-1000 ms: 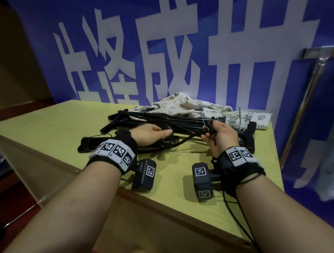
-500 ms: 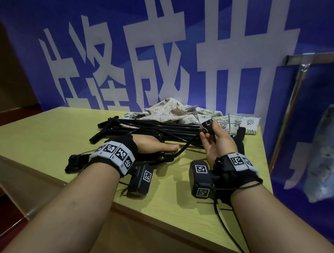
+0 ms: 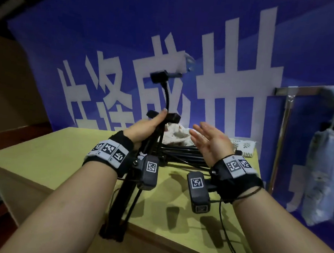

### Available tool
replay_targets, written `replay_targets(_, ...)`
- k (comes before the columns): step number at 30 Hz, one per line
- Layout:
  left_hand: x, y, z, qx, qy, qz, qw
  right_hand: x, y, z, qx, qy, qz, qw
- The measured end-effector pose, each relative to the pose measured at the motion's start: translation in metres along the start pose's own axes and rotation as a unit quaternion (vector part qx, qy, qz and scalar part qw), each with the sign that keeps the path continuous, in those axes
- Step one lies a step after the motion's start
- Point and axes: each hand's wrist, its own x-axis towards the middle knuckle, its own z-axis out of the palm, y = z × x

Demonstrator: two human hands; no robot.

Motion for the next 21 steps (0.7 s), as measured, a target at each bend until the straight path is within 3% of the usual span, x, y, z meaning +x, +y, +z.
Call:
replay_targets(6,-0.026,0.046,-0.032,-0.230,0.034,0.066,0.970,-0.033,-0.017,0.014,-0.119,-0.049,0.012,0.992)
replay_targets(15,-0.046,0.068,-0.017,-0.518,0.109,0.083,0.844,-0.074,-0.025,0.021,-0.291,-0.139,0.080,0.943)
replay_targets(21,-0.037,0.053,0.010,-0.614,0.166,0.048,0.770,-0.068,-0.017,0.006,-0.393,-0.095,0.064,0.913)
